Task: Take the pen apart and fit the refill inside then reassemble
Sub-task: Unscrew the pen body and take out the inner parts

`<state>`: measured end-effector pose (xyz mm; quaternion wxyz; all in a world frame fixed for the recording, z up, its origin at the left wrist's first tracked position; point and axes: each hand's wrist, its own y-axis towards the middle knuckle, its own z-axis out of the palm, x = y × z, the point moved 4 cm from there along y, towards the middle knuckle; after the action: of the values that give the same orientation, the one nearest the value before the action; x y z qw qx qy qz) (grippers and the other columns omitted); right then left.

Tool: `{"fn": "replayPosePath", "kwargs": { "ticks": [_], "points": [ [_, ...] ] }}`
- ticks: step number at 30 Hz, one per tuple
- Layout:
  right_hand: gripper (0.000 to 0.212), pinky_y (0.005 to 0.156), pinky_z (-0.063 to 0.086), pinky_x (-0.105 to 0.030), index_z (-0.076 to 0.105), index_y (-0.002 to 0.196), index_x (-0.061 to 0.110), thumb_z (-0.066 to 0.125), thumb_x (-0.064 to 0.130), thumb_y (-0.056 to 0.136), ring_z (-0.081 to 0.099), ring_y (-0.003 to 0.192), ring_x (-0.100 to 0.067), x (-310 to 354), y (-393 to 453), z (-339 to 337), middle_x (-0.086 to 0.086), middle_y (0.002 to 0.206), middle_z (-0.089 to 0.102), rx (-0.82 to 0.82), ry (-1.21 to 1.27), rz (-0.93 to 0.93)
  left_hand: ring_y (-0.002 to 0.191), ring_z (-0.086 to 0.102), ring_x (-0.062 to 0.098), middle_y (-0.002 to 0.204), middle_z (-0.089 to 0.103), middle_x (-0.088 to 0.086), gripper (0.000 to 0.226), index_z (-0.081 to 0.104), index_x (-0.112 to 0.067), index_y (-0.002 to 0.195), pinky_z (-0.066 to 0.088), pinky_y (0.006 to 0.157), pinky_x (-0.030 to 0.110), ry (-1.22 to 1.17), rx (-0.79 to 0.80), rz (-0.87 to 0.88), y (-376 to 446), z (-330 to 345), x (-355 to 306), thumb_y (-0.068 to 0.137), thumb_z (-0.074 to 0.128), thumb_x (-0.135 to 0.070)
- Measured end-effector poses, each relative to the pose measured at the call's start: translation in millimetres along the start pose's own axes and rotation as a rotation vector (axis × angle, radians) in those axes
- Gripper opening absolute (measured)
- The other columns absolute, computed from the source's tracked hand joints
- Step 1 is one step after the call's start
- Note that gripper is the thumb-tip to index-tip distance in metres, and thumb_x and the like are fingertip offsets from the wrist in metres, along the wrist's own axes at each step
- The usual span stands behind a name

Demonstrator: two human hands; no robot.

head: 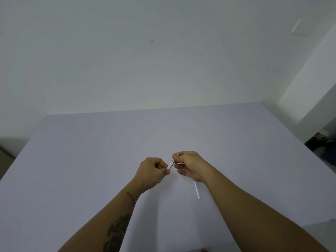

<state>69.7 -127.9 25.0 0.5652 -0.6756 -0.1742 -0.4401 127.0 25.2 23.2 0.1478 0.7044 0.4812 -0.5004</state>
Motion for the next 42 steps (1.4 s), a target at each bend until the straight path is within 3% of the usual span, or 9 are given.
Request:
{"fn": "replayPosePath", "kwargs": {
  "ticks": [7,11,16,22,28,31,35,42],
  "points": [
    [0.018,0.074,0.052,-0.032,0.073,0.109,0.009,0.063,0.009,0.094,0.062,0.087,-0.020,-1,-5,-1,-0.007,0.099,0.068,0.018,-0.016,-0.012,0.056,0.055,0.008,0.066,0.063,-0.004,0.007,0.072,-0.019,0.076,0.041,0.044,0.010,0.010,-0.014,0.001,-3,-2,2,0.082,0.075,-0.017],
    [0.015,0.070,0.052,-0.029,0.074,0.104,0.005,0.065,0.013,0.093,0.061,0.080,-0.017,-1,-8,1,-0.006,0.092,0.065,-0.009,-0.030,-0.029,0.054,0.055,0.006,0.065,0.063,-0.004,0.007,0.072,-0.018,0.076,0.039,0.040,0.006,0.004,-0.018,0.003,-5,-3,2,0.081,0.075,-0.016],
    [0.021,0.073,0.053,-0.030,0.076,0.099,0.012,0.056,0.004,0.096,0.061,0.083,-0.018,5,-11,1,-0.006,0.098,0.071,-0.006,-0.040,-0.062,0.053,0.055,0.006,0.064,0.063,-0.004,0.007,0.072,-0.018,0.075,0.041,0.043,0.010,-0.019,-0.019,0.012,-7,-5,-1,0.081,0.074,-0.016],
    [0.023,0.073,0.055,-0.031,0.076,0.098,0.011,0.055,0.004,0.097,0.063,0.082,-0.019,6,-13,1,-0.006,0.094,0.071,-0.008,0.035,-0.072,0.052,0.053,0.006,0.062,0.059,-0.005,0.009,0.070,-0.018,0.074,0.037,0.039,0.005,-0.046,-0.030,0.037,-11,-3,-5,0.083,0.071,-0.015],
    [0.023,0.070,0.052,-0.033,0.076,0.098,0.010,0.053,0.005,0.099,0.062,0.083,-0.021,5,-9,-1,-0.007,0.091,0.069,0.007,0.070,-0.062,0.060,0.056,0.016,0.068,0.064,0.004,0.015,0.070,-0.018,0.074,0.048,0.052,0.021,-0.024,-0.003,0.034,-12,0,-5,0.088,0.063,-0.016],
    [0.020,0.070,0.052,-0.033,0.076,0.101,0.009,0.057,0.009,0.098,0.062,0.085,-0.021,8,-5,-3,-0.007,0.089,0.067,0.013,0.050,-0.058,0.059,0.054,0.013,0.067,0.062,0.001,0.013,0.071,-0.019,0.076,0.045,0.051,0.019,-0.009,-0.030,0.022,-10,-2,-2,0.088,0.064,-0.017],
    [0.012,0.067,0.054,-0.030,0.074,0.098,0.008,0.066,0.015,0.093,0.063,0.077,-0.018,16,4,-5,-0.005,0.083,0.066,-0.035,0.056,-0.068,0.059,0.054,0.012,0.068,0.062,-0.001,0.010,0.070,-0.017,0.076,0.045,0.052,0.021,0.014,-0.049,-0.002,-5,-4,1,0.085,0.068,-0.018],
    [0.010,0.058,0.054,-0.027,0.070,0.084,0.009,0.066,0.015,0.091,0.063,0.063,-0.014,25,27,-28,-0.005,0.076,0.069,-0.193,0.109,-0.116,0.057,0.056,0.013,0.068,0.063,-0.001,0.012,0.067,-0.019,0.071,0.046,0.053,0.022,0.023,-0.058,-0.075,8,4,16,0.083,0.069,-0.016]
  ]
}}
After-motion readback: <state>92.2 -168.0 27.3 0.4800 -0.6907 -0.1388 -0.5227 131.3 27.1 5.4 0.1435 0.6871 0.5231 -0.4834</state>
